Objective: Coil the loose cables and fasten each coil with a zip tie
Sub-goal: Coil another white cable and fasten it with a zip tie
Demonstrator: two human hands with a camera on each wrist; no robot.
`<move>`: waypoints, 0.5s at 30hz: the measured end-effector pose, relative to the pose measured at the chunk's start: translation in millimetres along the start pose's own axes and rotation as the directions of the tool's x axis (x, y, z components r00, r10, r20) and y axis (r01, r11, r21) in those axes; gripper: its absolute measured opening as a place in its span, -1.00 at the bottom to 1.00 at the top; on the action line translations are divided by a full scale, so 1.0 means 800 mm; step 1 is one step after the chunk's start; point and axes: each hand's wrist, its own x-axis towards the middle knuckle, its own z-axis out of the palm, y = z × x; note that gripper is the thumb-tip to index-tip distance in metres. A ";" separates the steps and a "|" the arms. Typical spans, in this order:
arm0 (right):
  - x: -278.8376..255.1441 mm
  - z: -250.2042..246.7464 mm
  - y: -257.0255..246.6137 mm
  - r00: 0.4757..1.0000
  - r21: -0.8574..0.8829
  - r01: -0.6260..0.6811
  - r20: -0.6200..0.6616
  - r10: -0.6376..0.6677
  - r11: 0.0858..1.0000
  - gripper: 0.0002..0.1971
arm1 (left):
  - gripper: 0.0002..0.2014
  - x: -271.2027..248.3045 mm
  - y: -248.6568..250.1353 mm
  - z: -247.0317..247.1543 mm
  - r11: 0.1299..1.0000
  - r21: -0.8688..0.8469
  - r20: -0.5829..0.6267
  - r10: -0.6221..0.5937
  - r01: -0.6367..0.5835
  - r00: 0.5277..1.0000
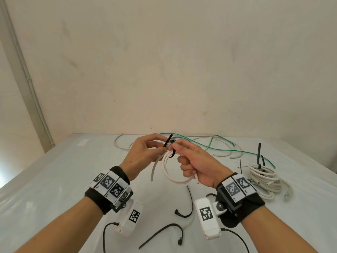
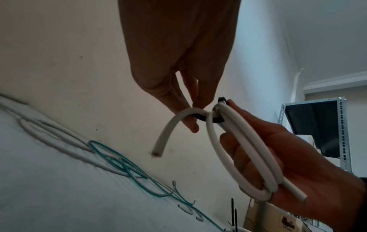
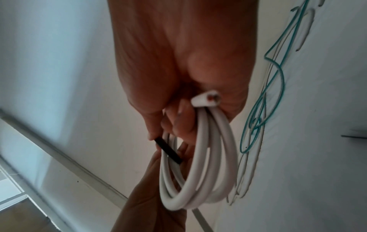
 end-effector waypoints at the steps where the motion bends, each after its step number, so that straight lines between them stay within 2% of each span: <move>1: 0.002 -0.001 0.001 1.000 0.001 0.004 -0.012 -0.004 1.000 -0.84 | -0.76 0.000 0.002 0.000 1.000 0.003 0.005 0.006 -0.006 1.000; 6: 0.011 -0.007 -0.001 1.000 0.030 0.009 -0.028 -0.008 1.000 -0.84 | -0.78 0.004 0.007 -0.001 0.996 0.082 0.034 0.034 -0.037 0.999; 10: 0.015 -0.009 -0.005 1.000 0.007 0.014 -0.005 -0.014 1.000 -0.85 | -0.87 0.014 0.007 -0.005 0.991 0.125 0.046 0.044 -0.049 0.998; 15: 0.019 -0.011 -0.007 1.000 0.026 0.022 0.005 -0.022 0.999 -0.84 | -0.91 0.026 0.010 -0.009 0.963 0.249 0.095 0.081 -0.102 0.992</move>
